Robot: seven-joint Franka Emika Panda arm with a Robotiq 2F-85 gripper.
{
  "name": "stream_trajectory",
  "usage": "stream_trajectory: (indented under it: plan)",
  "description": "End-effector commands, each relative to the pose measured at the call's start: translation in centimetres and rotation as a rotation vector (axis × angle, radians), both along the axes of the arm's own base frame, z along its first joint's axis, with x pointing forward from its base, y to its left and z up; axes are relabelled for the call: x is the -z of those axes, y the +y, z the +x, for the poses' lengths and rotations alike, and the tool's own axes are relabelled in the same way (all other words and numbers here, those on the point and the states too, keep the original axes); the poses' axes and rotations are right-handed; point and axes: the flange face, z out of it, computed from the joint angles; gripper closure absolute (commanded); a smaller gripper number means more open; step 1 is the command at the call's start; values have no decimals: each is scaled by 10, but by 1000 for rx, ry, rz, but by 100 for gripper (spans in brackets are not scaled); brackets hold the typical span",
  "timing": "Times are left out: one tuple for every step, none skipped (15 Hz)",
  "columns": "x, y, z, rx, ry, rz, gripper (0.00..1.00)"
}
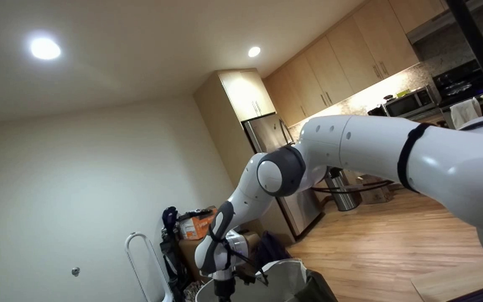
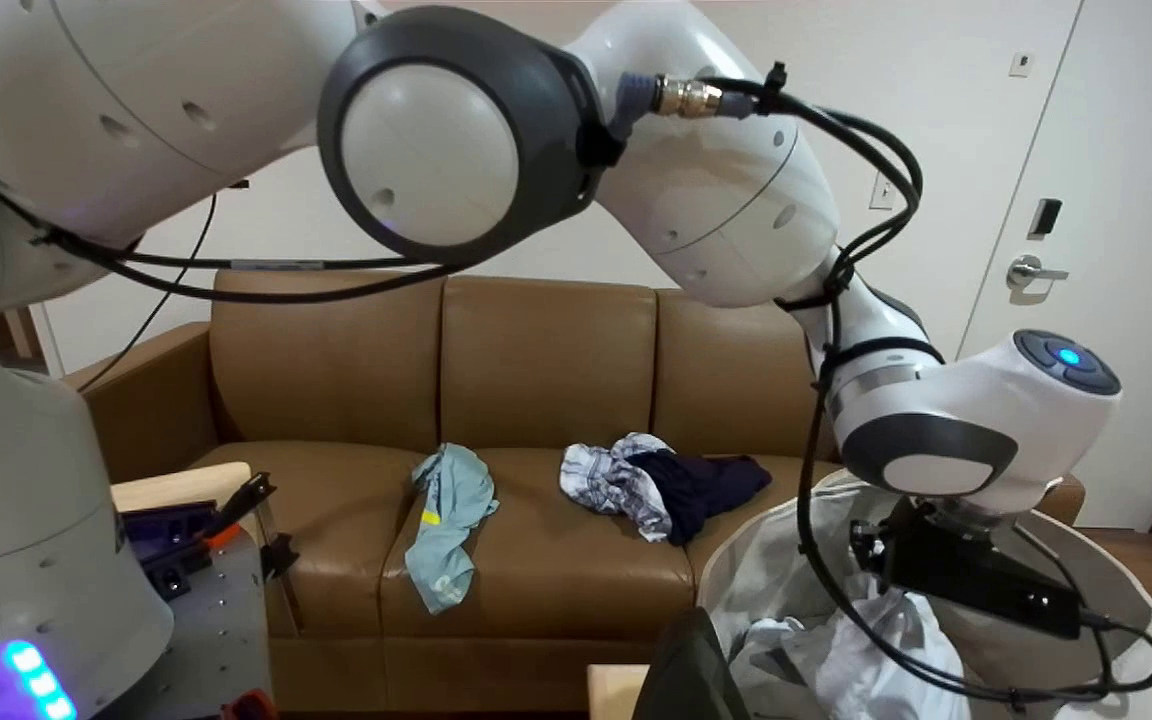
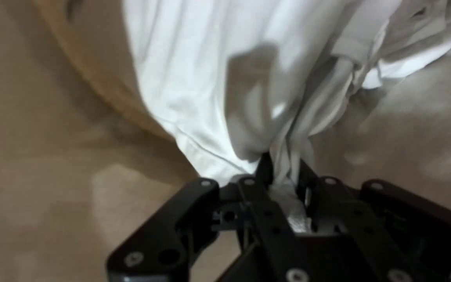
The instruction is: Remove the white short from the carrier bag and put it on the couch
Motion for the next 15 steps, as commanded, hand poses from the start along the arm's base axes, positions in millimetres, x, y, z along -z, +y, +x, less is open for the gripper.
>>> stream_trajectory:
  plan:
    - [-53,13,20,-47,-138,-87,91]
    - [-62,17,25,-58,-165,-101,91]
    - [-69,21,28,-61,-187,-113,91]
    - [-78,23,32,-68,-209,-125,91]
    - [-90,24,36,-70,-234,-153,91]
    - [-106,23,37,-82,-255,-164,91]
    - [-117,23,37,-89,-275,-172,91]
    - [-126,19,31,-109,-258,-146,91]
    - [-123,13,26,-110,-217,-107,91]
    - [-109,9,17,-135,-160,-14,91]
    - [-95,5,8,-102,-100,25,91]
    - [-68,1,-4,-119,-65,77,91]
    - [-58,-4,-16,-96,0,108,91]
    - [-57,-10,-26,-47,64,122,91]
    - [-57,-14,-34,0,109,129,91]
